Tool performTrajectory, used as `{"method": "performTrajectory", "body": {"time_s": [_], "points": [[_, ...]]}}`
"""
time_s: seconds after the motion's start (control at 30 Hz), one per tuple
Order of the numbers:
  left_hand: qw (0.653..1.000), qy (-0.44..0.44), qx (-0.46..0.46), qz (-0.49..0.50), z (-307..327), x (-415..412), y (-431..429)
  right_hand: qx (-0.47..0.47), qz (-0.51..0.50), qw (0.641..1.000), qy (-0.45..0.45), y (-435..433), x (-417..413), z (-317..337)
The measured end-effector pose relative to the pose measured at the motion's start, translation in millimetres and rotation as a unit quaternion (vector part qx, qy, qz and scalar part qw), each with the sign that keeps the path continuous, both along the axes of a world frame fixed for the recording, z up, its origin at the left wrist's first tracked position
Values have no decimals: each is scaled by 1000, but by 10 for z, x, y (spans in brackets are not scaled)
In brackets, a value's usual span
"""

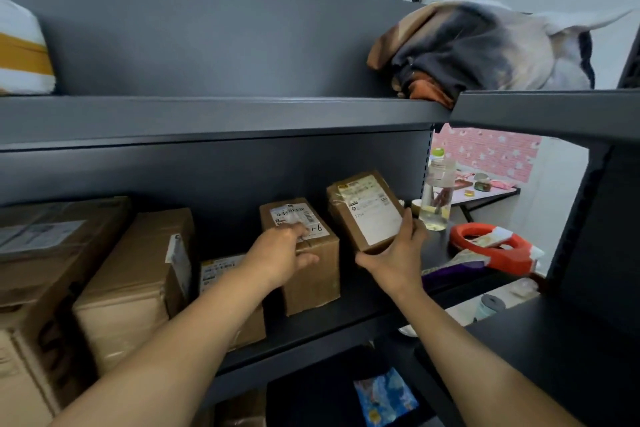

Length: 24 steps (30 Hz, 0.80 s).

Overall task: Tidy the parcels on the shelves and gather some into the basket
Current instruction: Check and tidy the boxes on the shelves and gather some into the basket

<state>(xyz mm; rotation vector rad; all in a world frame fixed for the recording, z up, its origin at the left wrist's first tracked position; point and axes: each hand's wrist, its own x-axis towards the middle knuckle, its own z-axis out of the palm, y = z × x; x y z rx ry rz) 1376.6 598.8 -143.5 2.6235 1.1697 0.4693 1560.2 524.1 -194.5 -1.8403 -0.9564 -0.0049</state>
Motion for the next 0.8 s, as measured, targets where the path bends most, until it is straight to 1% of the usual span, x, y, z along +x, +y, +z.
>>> {"method": "performTrajectory", "body": {"time_s": [0.1,0.27,0.3,0.37,0.43,0.53,0.6,0.63,0.7,0.8], "points": [[1000,-17,12,5,-75,-2,1,-40,6,999,22,18,-3,29],[998,-52,47,5,-189,-99,-62,-154,23,985,72,58,-6,99],[996,-62,56,8,-197,-126,-82,-172,25,982,68,61,-16,116],[993,-87,74,17,-182,-188,-120,-184,18,983,19,62,-75,169],[991,-96,88,25,-131,-267,-145,-129,10,991,-32,47,-205,274],[989,-58,136,25,3,-415,-159,-48,58,994,-76,38,-529,480],[983,-22,180,35,140,-539,-177,-47,95,989,-99,65,-784,569],[979,1,201,45,207,-607,-182,-63,101,987,-110,91,-907,589],[970,53,224,73,313,-747,-174,-127,91,980,-126,162,-1101,591],[966,91,216,113,350,-966,-117,-211,63,970,-104,247,-1248,510]]}}
